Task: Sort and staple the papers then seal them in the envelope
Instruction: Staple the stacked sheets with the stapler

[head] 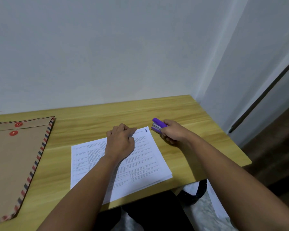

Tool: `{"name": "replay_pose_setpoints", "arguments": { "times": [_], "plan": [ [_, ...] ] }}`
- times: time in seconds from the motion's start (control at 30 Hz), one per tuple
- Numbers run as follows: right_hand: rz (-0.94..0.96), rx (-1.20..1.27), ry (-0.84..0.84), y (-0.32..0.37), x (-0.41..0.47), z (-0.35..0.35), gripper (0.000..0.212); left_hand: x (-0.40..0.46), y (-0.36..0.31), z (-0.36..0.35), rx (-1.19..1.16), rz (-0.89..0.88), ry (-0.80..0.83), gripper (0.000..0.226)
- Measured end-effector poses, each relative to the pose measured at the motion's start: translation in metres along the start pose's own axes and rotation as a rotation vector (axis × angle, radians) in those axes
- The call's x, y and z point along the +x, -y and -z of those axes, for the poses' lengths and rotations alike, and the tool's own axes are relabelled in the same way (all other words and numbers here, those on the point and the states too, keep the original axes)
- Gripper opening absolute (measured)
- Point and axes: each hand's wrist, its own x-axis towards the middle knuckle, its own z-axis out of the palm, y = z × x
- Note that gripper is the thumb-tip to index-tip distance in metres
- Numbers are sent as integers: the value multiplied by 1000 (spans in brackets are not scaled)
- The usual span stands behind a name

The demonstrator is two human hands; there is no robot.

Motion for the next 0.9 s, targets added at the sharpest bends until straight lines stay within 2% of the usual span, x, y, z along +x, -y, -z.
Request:
{"name": "replay_pose_setpoints", "arguments": {
  "times": [0.17, 0.43, 0.63, 0.8, 0.9],
  "plan": [
    [-4, 125, 16, -2, -1, -3, 34, 2, -3, -2, 25, 11, -26, 32],
    [-3, 169, 4, 0, -4, 1, 56, -3, 1, -9, 174, -105, -109, 20],
    [-1, 230, -52, 13, -7, -9, 40, -3, -1, -10, 207, -120, -126, 17],
    [-6, 148, -72, 22, 0, -19, 34, -2, -1, -11, 212, -123, -117, 26],
    [8, 102, -63, 25, 3, -22, 24, -3, -1, -11, 216, -119, -118, 31]
  ]
}}
